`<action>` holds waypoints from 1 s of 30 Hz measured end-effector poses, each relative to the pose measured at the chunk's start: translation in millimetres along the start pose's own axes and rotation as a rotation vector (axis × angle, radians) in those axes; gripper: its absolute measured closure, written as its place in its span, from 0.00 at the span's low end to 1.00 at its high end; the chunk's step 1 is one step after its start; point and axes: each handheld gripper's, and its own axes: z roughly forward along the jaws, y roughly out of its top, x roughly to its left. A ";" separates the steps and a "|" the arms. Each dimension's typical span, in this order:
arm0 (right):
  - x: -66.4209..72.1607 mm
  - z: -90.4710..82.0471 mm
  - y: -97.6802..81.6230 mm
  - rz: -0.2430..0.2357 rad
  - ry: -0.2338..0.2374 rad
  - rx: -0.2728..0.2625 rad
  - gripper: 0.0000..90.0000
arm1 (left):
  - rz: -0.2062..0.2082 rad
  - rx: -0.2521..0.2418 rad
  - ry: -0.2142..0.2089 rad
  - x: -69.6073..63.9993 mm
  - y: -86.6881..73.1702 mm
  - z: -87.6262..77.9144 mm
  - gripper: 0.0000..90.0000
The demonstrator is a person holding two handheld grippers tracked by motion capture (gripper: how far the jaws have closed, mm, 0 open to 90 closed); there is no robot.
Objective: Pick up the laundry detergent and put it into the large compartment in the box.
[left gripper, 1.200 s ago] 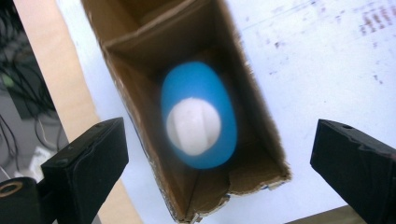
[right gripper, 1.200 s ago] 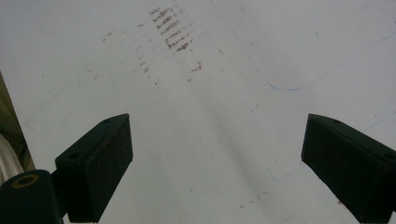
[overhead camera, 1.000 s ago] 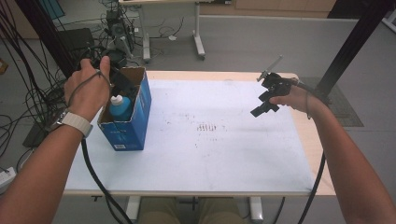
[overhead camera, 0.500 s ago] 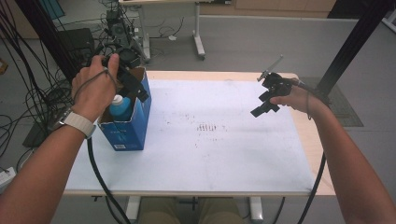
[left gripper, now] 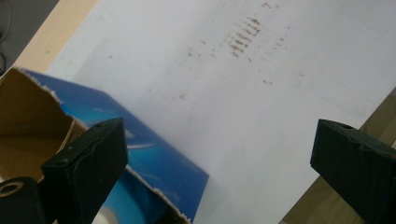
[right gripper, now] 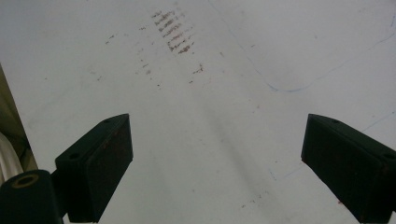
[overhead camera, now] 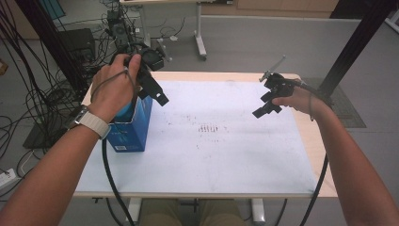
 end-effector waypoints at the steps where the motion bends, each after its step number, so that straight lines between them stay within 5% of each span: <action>1: 0.0 0.2 0.2 -0.002 0.001 -0.001 0.10 | 0.009 0.000 -0.003 -2.0 2.0 1.0 0.05; 16: 2.4 -0.1 -2.2 0.003 0.002 -0.008 0.10 | 0.139 0.002 -0.037 -36.6 23.5 22.9 0.05; 26: 4.4 -0.1 -3.4 -0.005 0.006 -0.011 0.10 | 0.173 0.008 -0.091 -55.8 31.5 44.2 0.06; 30: 5.3 0.6 -3.7 -0.005 0.007 -0.011 0.10 | 0.192 0.015 -0.077 -62.7 32.7 55.1 0.06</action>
